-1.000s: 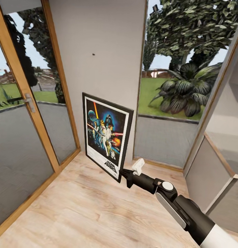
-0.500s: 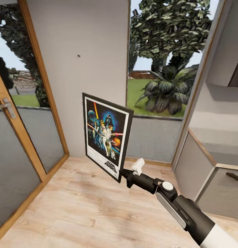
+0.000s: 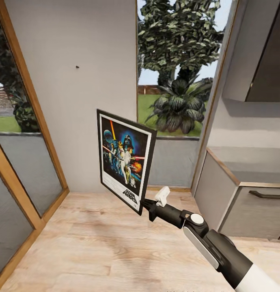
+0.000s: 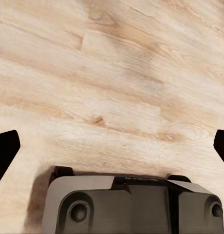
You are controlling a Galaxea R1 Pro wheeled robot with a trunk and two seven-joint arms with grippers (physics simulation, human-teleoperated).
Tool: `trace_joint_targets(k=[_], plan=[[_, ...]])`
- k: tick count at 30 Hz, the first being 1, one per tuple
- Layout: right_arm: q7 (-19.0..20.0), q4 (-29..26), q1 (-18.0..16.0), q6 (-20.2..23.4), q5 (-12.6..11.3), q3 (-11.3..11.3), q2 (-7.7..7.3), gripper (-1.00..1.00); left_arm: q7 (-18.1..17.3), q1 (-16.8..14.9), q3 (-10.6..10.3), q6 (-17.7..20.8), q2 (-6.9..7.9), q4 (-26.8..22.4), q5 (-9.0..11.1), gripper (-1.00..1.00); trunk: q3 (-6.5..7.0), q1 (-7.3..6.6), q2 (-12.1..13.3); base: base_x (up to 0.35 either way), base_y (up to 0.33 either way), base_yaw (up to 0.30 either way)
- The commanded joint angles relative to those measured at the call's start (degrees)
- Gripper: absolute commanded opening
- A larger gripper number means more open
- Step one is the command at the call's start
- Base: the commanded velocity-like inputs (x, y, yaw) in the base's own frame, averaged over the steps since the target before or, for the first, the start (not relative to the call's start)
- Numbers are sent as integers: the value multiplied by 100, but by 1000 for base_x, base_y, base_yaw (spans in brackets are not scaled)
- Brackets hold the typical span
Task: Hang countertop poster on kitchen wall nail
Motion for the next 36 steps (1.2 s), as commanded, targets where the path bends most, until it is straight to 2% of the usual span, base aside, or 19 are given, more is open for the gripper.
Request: trace_joint_targets(k=[1,7,24,36], plan=[[12,-5,-8,45,-69,7,-2,-100,-14,1,2,57,-1,-6,57,100,-7,4,-13,0,295,-283],[14,-5,-8,40,-65,11,-4,-100,-14,1,4,58,1,-6,58,100,8,4,-13,0,295,-132],[12,-5,-8,39,-60,12,1,-100,-14,1,11,59,3,-6,60,100,9,4,-13,6,295,251],[43,-2,-8,74,-78,-17,-19,-100,-14,1,3,51,4,-6,51,100,9,4,-13,180,250,27]])
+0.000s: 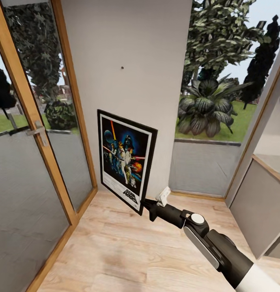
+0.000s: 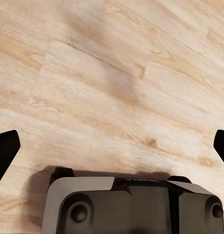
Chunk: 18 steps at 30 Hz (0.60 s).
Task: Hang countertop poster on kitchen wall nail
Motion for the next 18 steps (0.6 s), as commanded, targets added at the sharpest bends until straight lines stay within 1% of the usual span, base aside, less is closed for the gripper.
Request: trace_joint_targets(k=[1,2,3,4,5,6,7,8,9,11,13,15,18], plan=[[21,-7,-7,50,-73,-21,-9,-100,-14,1,0,54,0,-8,55,100,-12,5,-13,21,22,0],[22,-7,-7,50,-73,-23,-10,-100,-14,1,-3,46,0,-8,55,100,-12,5,-13,16,18,0],[32,-66,-7,60,-81,-282,-10,-100,-14,1,-73,-256,-8,-8,51,100,-12,5,-13,0,0,0],[31,-71,-7,61,-82,-345,-11,-100,-14,1,-78,-264,-8,-8,50,100,-12,5,-13,0,0,0],[34,-219,-17,593,-81,-997,-9,-100,-14,1,-101,-293,-9,-8,47,100,-12,5,-13,0,0,0],[133,-271,-48,791,-77,-1098,-17,-100,-14,1,-101,-294,-9,-8,47,100,-12,5,-13,0,0,0],[719,-337,-126,1084,-61,-1619,-73,-100,-14,1,-102,-294,-9,-8,47,100,-12,5,-13,0,0,0],[1081,-352,-257,1348,-44,-1967,-113,-100,-14,1,-101,-294,-9,-8,46,100,-12,5,-13,0,0,0],[1286,-356,-374,1598,-35,-2116,-134,-100,-14,1,-101,-294,-9,-8,46,100,-12,5,-13,0,0,0],[1456,-358,-501,1826,-27,-2211,-167,-100,-14,1,-102,-294,-9,-8,46,100,-12,5,-13,0,0,0],[1676,-355,-762,2090,24,-2311,-247,-100,-14,1,-98,-298,-9,-8,46,100,-12,5,-13,0,0,0],[1817,-347,-942,2190,135,-2345,-316,-100,-14,1,-96,-300,-9,-8,46,100,-12,5,-13,0,0,0],[2081,-324,-1174,2259,298,-2366,-365,-100,-14,1,-95,-302,-9,-8,46,100,-12,5,-13,0,0,0]])
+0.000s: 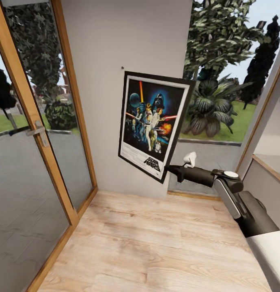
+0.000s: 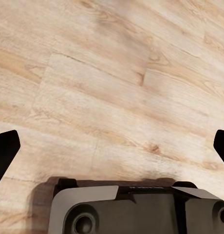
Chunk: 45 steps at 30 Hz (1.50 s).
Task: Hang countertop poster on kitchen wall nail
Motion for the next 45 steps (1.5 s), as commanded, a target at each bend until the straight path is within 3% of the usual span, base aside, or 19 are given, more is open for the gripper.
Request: trace_joint_targets(k=[1,5,10,11,14,15,19,23,32,33,45], plan=[[76,5,-65,63,-14,4,-11,-100,-18,1,4,59,0,-9,55,100,-12,4,-12,0,0,0],[487,27,-343,368,111,-4,-30,-100,-18,1,4,58,0,-9,55,100,-12,4,-12,0,0,0],[887,77,-979,1052,337,21,-28,-100,-18,1,5,58,0,-9,55,100,-12,4,-12,0,0,0],[1004,96,-1251,1305,405,44,-11,-100,-18,1,5,58,0,-9,55,100,-12,4,-12,0,0,0],[1049,118,-1436,1479,427,57,9,-100,-18,1,5,58,0,-9,55,100,-12,4,-12,0,0,0],[1076,212,-1724,1625,447,67,29,-100,-18,1,5,58,1,-9,55,100,-12,4,-12,0,0,0],[1074,705,-2128,1680,458,157,185,-100,-18,1,5,55,0,-9,55,100,-12,4,-12,0,0,0],[1077,786,-2214,1666,453,349,209,-100,-18,1,5,50,0,-9,57,100,-12,4,-12,0,0,0],[1080,792,-2323,1662,450,415,379,-100,-20,1,11,49,0,-9,57,100,-12,4,-12,0,0,0],[1079,766,-2329,1662,450,560,402,-100,-33,1,13,49,1,-14,62,100,-12,4,-12,0,0,0],[1087,721,-2331,1662,450,708,408,-100,-44,1,13,49,4,-16,64,100,-12,4,-12,0,0,0]])
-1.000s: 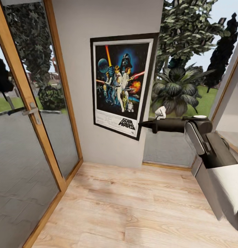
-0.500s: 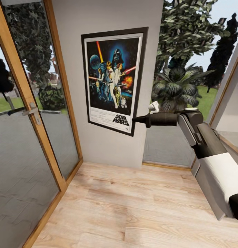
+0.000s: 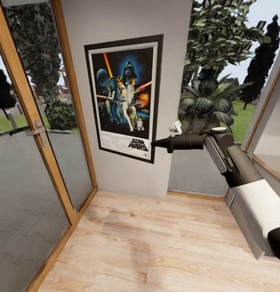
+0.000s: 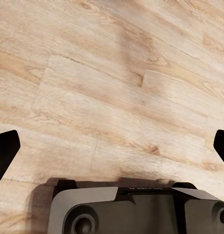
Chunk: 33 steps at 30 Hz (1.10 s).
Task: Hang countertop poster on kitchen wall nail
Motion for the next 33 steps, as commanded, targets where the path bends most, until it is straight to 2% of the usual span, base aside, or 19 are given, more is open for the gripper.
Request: trace_joint_targets(k=[1,33], plan=[[-2,-1,-7,33,-35,8,-6,-100,-18,0,3,59,-1,-8,56,100,-12,4,-13,0,0,0],[-46,-10,-7,22,-27,-4,-17,-100,-18,0,12,59,1,-10,56,100,-12,4,-13,0,0,0]])
